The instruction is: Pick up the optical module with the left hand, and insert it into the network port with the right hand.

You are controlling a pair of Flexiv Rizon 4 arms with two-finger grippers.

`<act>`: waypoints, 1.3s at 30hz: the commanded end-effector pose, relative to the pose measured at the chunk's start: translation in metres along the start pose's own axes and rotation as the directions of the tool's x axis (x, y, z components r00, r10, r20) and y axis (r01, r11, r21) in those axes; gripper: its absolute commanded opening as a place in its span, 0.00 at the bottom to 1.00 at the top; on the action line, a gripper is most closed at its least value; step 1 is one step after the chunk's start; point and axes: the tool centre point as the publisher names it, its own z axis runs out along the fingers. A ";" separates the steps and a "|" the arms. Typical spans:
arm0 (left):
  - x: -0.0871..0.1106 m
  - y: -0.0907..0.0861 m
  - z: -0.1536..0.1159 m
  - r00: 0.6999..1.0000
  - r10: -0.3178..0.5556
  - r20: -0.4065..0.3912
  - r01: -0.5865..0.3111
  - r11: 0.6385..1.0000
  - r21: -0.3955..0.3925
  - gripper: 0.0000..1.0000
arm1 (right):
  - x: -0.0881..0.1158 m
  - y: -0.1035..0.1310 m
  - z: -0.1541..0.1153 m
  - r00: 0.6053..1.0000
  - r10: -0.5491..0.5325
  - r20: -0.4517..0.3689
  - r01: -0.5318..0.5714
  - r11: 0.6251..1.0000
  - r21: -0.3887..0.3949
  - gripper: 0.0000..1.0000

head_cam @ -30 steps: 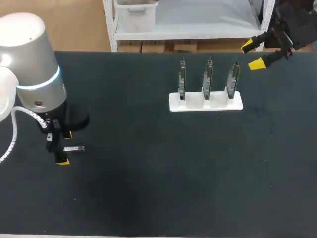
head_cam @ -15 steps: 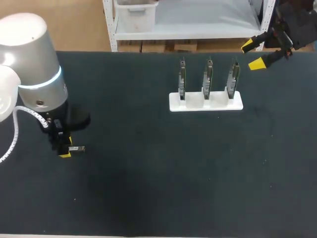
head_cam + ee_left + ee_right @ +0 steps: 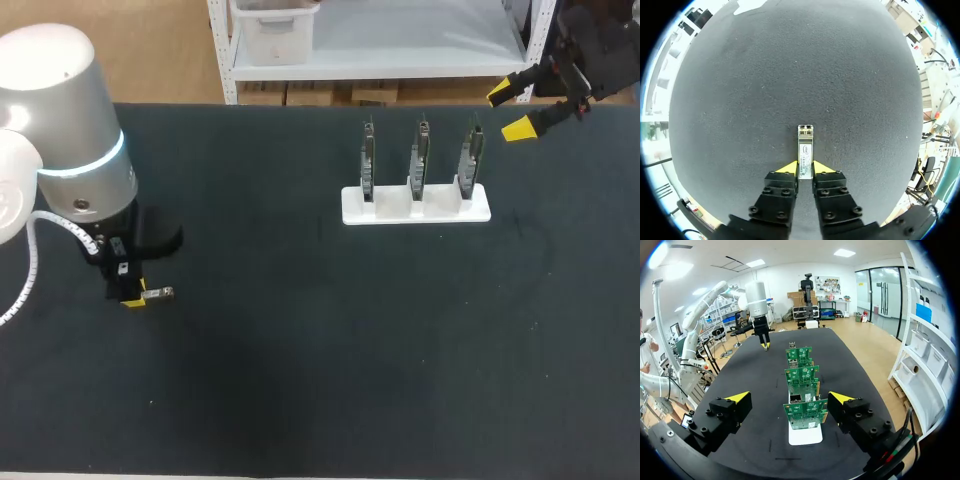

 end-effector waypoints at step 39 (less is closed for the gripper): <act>-0.116 0.085 -0.068 0.990 0.042 0.138 -0.001 0.957 -0.289 0.00 | 0.000 0.002 0.000 1.000 -0.001 -0.001 0.001 1.000 0.005 1.00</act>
